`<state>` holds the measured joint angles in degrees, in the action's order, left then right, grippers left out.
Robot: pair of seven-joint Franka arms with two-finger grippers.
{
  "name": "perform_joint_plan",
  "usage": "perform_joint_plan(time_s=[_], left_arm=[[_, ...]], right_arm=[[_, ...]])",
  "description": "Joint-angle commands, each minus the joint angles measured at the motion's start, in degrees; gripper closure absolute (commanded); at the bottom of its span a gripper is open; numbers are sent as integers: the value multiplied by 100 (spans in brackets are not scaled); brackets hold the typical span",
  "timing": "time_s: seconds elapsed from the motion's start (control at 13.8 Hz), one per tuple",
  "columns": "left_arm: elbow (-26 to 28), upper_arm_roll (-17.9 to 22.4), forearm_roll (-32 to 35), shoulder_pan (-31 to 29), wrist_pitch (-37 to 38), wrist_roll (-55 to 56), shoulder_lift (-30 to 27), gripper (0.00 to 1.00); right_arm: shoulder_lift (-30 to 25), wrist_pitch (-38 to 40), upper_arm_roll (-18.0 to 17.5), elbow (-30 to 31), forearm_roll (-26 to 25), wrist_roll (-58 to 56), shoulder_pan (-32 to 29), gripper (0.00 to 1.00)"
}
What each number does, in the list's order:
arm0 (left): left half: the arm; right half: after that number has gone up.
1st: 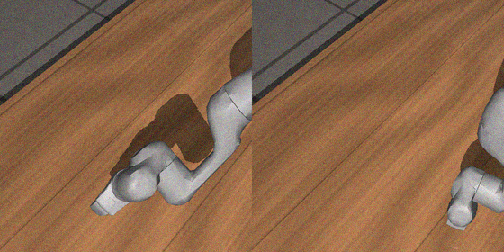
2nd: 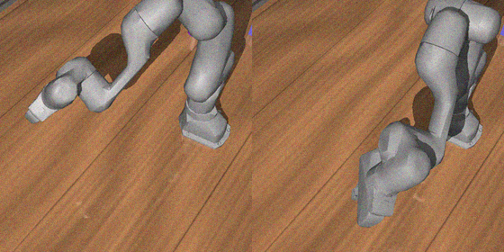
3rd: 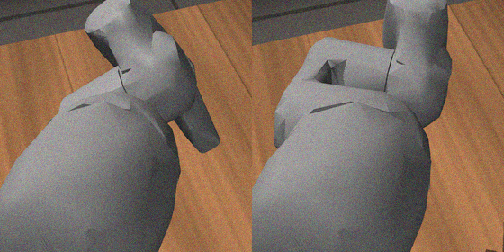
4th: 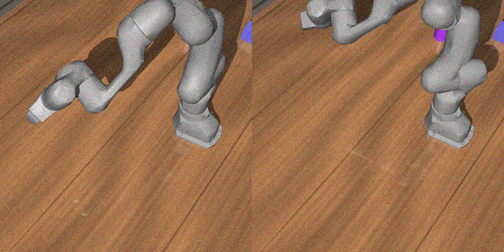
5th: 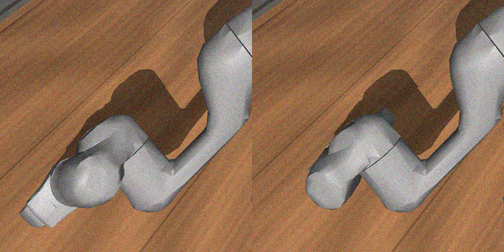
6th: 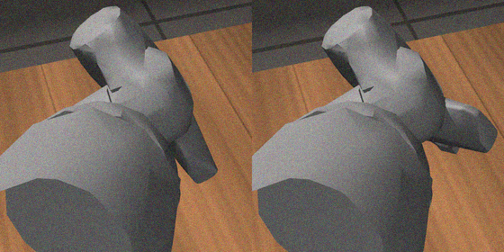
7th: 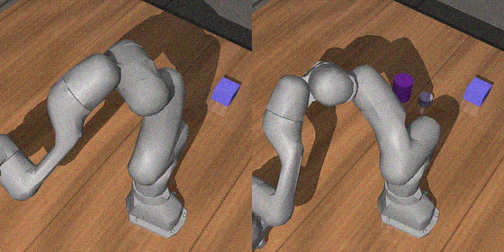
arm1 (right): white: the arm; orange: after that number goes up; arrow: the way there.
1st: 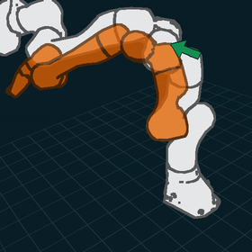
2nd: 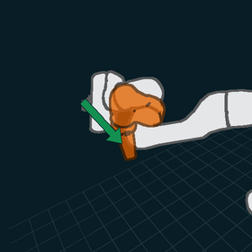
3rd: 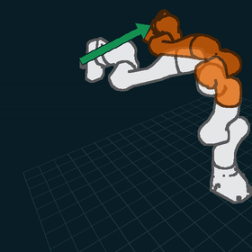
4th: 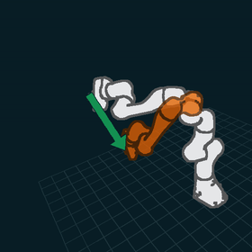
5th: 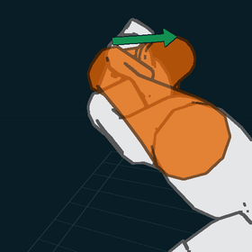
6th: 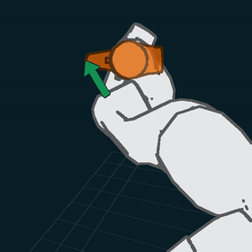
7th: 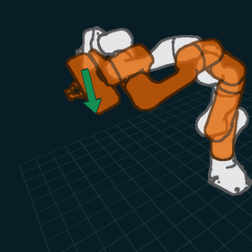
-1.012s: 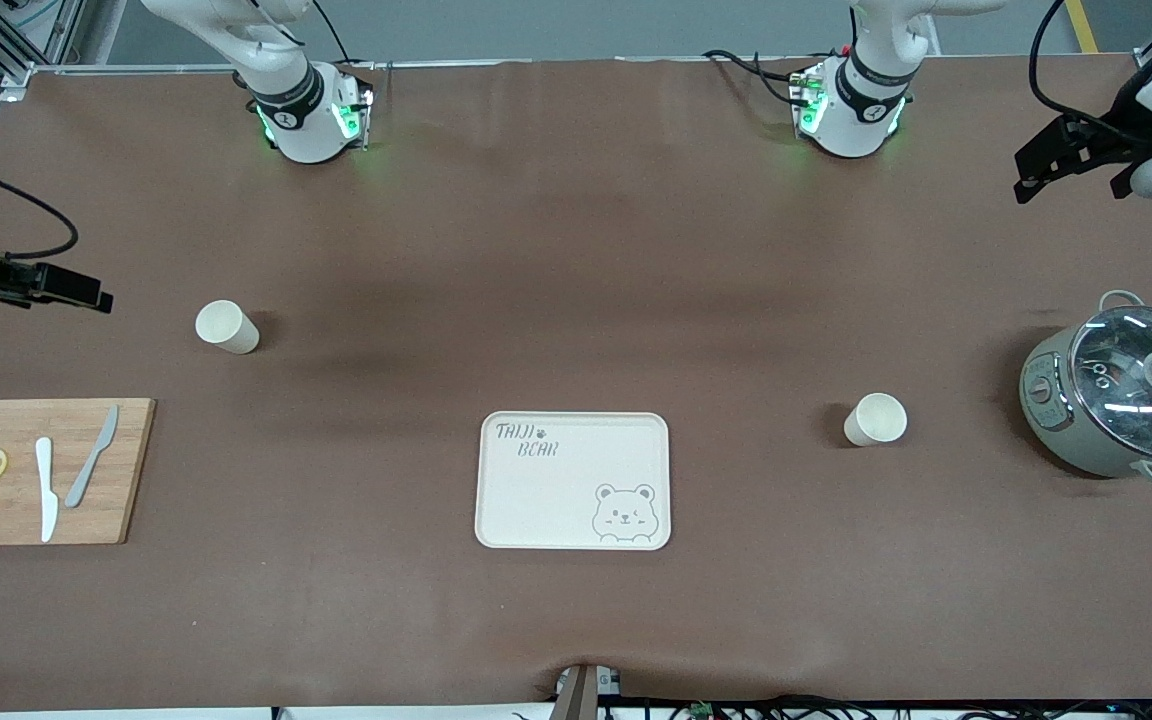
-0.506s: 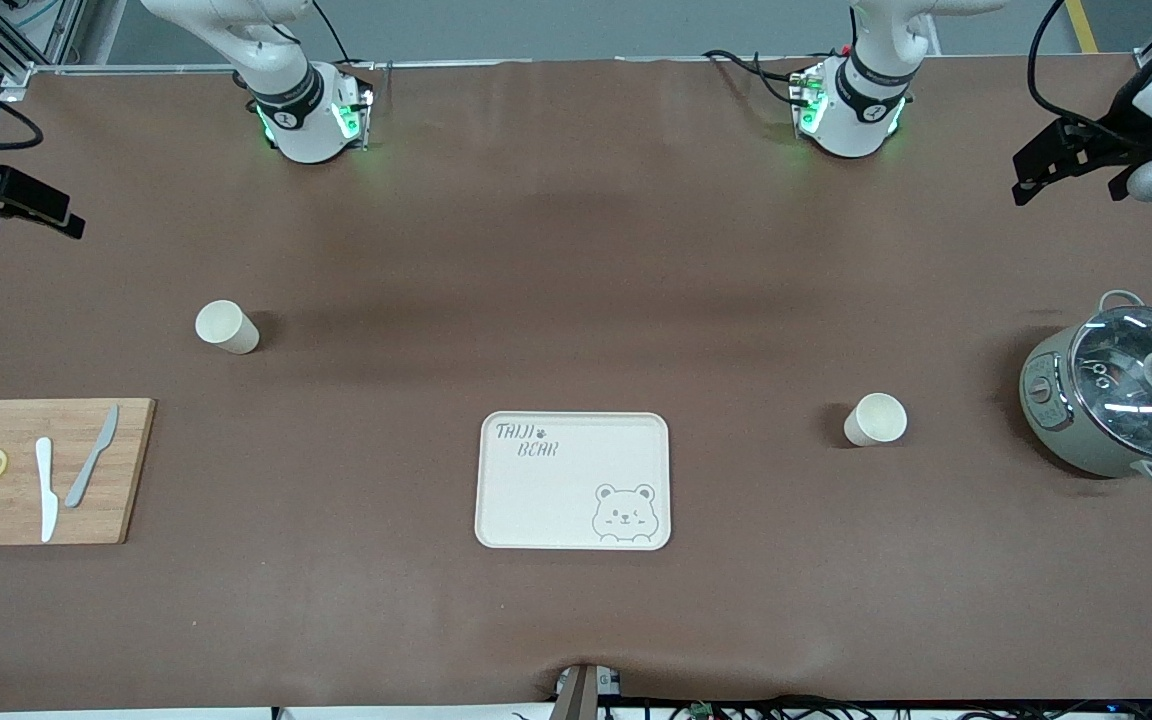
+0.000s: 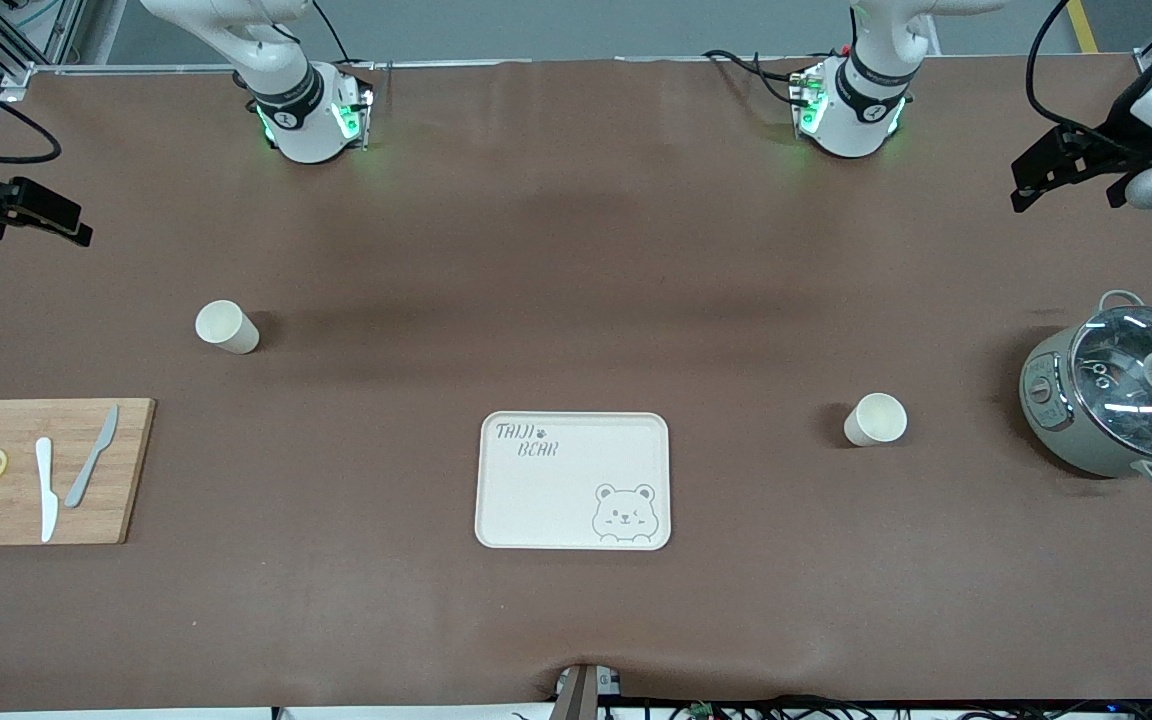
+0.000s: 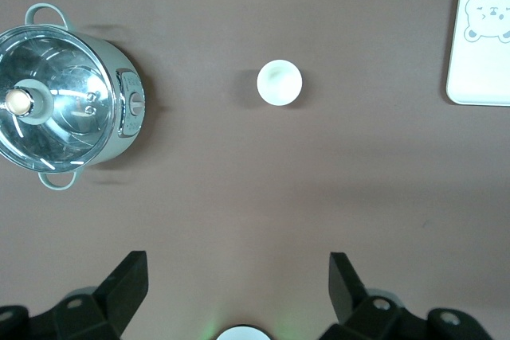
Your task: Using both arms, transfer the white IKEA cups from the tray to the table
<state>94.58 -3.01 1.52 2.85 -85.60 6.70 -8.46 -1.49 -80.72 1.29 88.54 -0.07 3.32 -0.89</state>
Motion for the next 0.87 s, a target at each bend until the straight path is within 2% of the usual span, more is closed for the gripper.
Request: perform_joint_plan(time_s=[0.0, 0.36, 0.8], left_arm=[[-10, -6, 15, -21, -19, -117, -24, 0], [-36, -6, 15, -13, -45, -125, 2, 0], [-71, 2, 41, -12, -45, -143, 28, 0]], right_arm=[[-141, -32, 29, 129, -160, 46, 72, 0], [-114, -348, 29, 111, -160, 46, 98, 0], [-123, -287, 29, 120, -142, 46, 63, 0]])
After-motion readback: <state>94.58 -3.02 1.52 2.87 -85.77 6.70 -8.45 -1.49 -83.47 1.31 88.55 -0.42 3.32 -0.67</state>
